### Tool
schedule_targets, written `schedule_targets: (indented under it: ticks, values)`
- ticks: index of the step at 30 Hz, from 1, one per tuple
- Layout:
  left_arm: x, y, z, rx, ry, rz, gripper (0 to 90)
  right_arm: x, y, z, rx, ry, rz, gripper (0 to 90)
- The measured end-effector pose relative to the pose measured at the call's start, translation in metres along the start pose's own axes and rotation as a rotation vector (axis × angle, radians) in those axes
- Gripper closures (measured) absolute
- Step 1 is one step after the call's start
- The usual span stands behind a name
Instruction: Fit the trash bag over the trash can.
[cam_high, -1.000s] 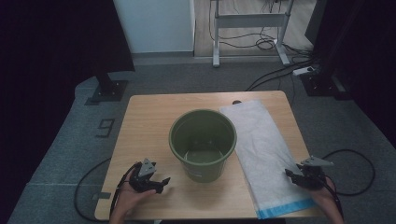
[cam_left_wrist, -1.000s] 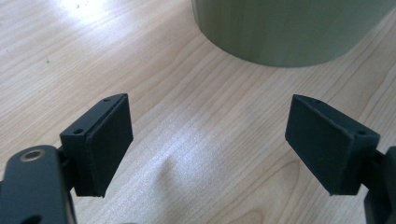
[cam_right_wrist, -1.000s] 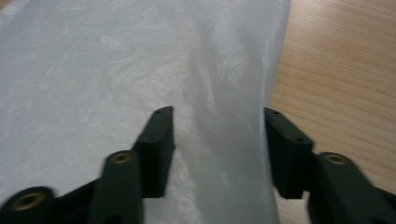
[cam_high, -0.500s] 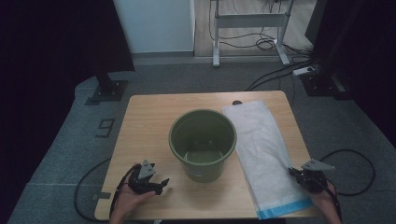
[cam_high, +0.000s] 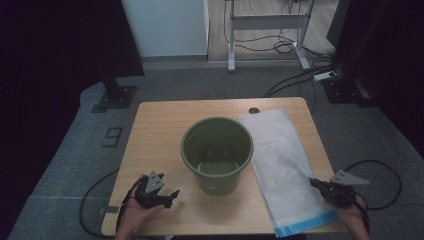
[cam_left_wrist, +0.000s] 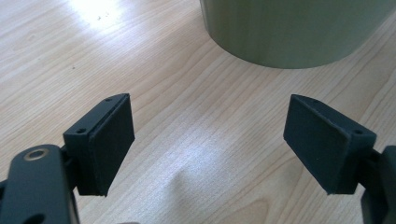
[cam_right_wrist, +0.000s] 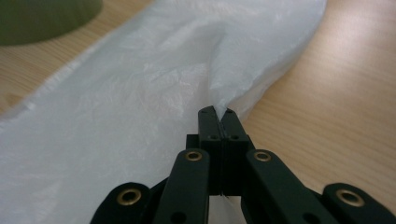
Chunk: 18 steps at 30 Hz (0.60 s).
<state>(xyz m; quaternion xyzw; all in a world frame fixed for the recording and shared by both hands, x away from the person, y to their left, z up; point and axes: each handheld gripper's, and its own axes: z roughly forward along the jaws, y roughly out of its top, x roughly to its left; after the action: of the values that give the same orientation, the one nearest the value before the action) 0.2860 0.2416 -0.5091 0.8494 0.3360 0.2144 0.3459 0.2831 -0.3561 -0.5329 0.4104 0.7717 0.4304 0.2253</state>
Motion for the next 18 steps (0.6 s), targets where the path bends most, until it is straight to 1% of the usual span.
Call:
schedule_targets:
  ticks: [5,12,18]
  values:
    - [0.002,-0.001,-0.001,-0.003,0.004,-0.002,16.2,0.004,0.01,-0.01,-0.056,0.018,-0.005,89.0]
    - [0.001,0.0,-0.001,-0.008,0.004,-0.002,16.2,0.009,0.018,-0.019,-0.105,0.028,-0.022,89.0]
    - [-0.001,0.001,-0.001,-0.013,0.009,-0.005,16.3,0.014,0.03,-0.027,-0.153,0.038,-0.04,89.1]
